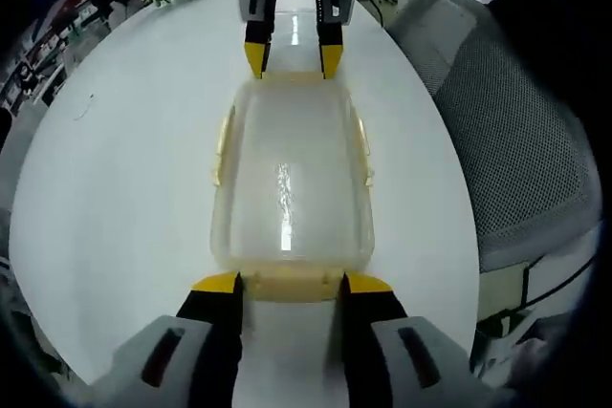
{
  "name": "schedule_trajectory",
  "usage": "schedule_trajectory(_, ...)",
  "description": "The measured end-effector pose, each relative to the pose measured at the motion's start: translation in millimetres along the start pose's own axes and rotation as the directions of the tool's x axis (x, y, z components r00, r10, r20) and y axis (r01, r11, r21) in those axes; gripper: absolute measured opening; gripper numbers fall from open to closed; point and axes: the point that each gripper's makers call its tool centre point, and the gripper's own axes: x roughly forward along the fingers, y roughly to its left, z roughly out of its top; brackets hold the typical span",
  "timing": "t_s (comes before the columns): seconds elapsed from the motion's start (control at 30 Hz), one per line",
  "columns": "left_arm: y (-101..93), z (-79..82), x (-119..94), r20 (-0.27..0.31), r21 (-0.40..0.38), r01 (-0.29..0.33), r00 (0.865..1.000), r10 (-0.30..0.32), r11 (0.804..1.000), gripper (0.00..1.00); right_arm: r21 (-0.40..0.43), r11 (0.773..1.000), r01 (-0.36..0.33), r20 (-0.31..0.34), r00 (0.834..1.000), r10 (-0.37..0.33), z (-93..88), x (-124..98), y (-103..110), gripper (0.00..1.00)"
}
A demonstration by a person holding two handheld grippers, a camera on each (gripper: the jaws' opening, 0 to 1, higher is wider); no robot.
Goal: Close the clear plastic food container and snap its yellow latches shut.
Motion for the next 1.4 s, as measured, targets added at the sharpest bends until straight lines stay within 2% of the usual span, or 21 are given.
schedule_trajectory(0.17, -1.3, 2.0, 1, -0.013, 0.002, -0.005, 1.0, 0.005, 1.0, 0.38, 0.001, 1.0, 0.001, 0.032, 0.999, -0.001, -0.9, -2, 1, 0.39)
schedule_trajectory(0.23, -0.5, 3.8, 0, 0.018, -0.042, -0.007, 1.0, 0.008, 0.999, 0.37, 0.001, 1.0, 0.009, 0.024, 1.0, -0.009, -1.3, -3, 0, 0.39)
schedule_trajectory(0.27, -0.8, 3.1, -1, 0.018, -0.03, -0.005, 1.0, 0.005, 1.0, 0.37, 0.017, 1.0, 0.011, 0.013, 1.0, -0.012, -1.3, -4, -2, 0.39)
schedule_trajectory(0.43, -2.7, 5.1, -3, -0.027, -0.032, -0.022, 0.999, 0.021, 0.999, 0.37, -0.015, 0.999, 0.033, -0.007, 0.999, -0.033, 3.2, -12, 0, 0.39)
schedule_trajectory(0.7, -13.3, 20.0, -19, -0.002, -0.038, -0.024, 1.0, 0.024, 0.999, 0.38, -0.024, 0.999, 0.047, 0.001, 0.999, -0.047, -0.3, -28, 6, 0.39)
schedule_trajectory(1.03, -19.9, 26.3, -29, -0.002, -0.028, -0.03, 1.0, 0.03, 0.999, 0.38, -0.017, 0.999, 0.044, 0.014, 0.999, -0.044, 3.0, -40, 13, 0.38)
schedule_trajectory(1.4, -16.2, 34.4, -43, 0.02, -0.035, -0.022, 1.0, 0.022, 0.999, 0.38, -0.017, 0.999, 0.03, 0.035, 0.999, -0.029, 7.1, -55, 10, 0.38)
